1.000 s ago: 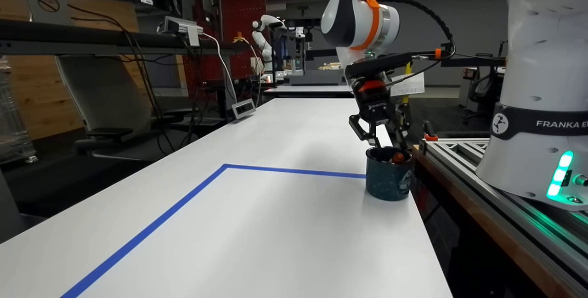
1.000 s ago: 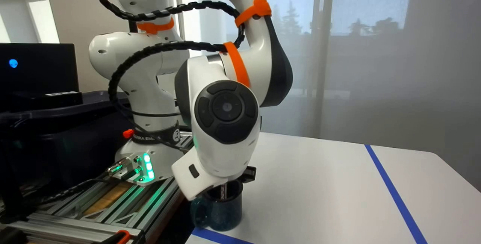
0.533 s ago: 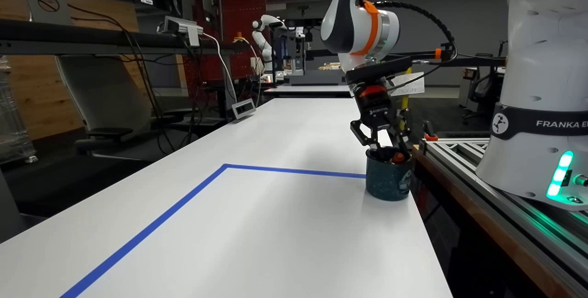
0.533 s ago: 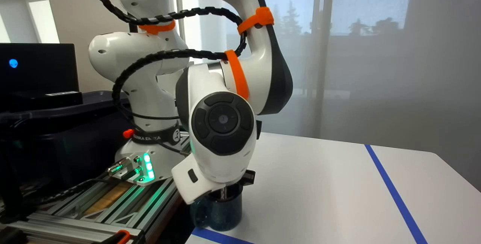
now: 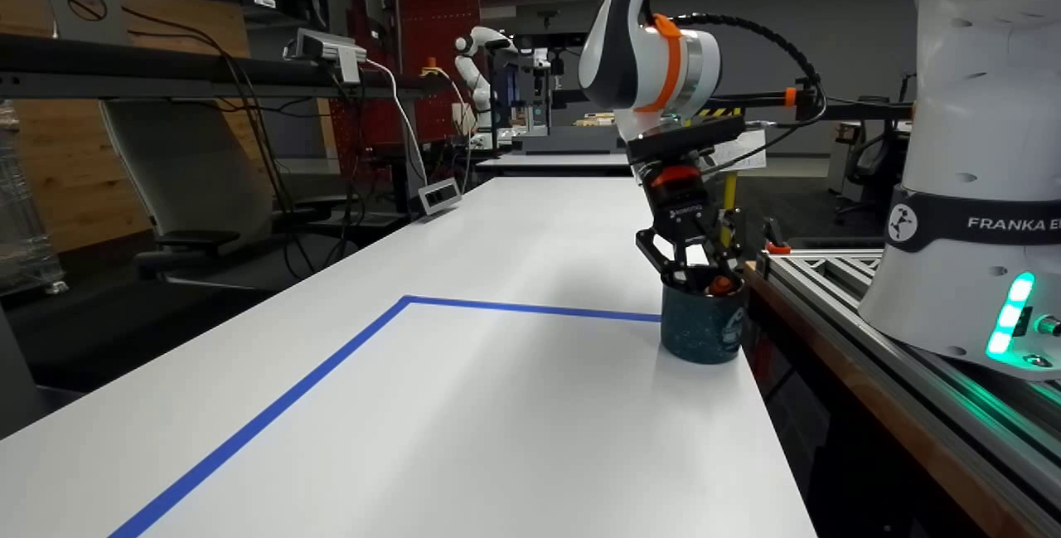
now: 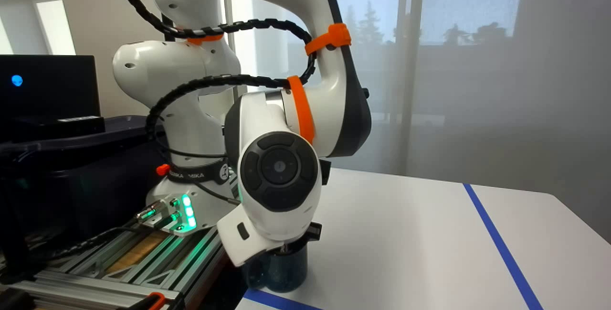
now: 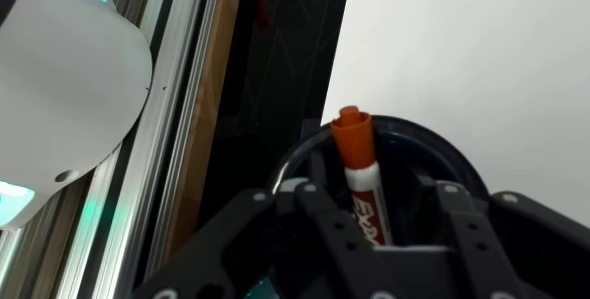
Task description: Remove the marker from the cup and put it on the table inside the border
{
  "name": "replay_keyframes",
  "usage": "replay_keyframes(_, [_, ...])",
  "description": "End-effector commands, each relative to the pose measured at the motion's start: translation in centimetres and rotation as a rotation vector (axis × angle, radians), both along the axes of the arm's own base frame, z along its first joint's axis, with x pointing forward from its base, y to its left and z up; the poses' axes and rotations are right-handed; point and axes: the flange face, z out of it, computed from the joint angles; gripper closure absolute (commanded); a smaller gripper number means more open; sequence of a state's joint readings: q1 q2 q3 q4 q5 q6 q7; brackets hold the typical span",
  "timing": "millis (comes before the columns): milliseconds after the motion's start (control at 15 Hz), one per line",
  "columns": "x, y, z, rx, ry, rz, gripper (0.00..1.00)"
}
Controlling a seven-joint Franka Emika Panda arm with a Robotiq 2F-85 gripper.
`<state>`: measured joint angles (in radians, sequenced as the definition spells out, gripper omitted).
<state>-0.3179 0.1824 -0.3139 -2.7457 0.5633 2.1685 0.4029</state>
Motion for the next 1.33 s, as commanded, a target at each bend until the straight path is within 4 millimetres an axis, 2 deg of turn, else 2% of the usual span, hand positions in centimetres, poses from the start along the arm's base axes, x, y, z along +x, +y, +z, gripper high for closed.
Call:
replay_keyframes(0, [0.1, 0.1, -0.7, 0.004, -0.014, -0.005, 0.74])
replay_keyframes(200, [0.1, 0.1, -0.7, 0.013, -0.023, -0.002, 1.0])
replay_keyframes(333, [0.1, 0.1, -0.3, 0.018, -0.029, 0.003, 0.95])
replay_keyframes(733, [0.5, -0.1, 2.3, 0.061, -0.044, -0.01, 0.95])
replay_keyframes(1067, [1.9, -0.7, 6.0, 0.139, -0.083, -0.038, 0.95])
replay_keyframes(1267, [3.3, -0.6, 8.7, 0.175, -0.143, -0.051, 0.95])
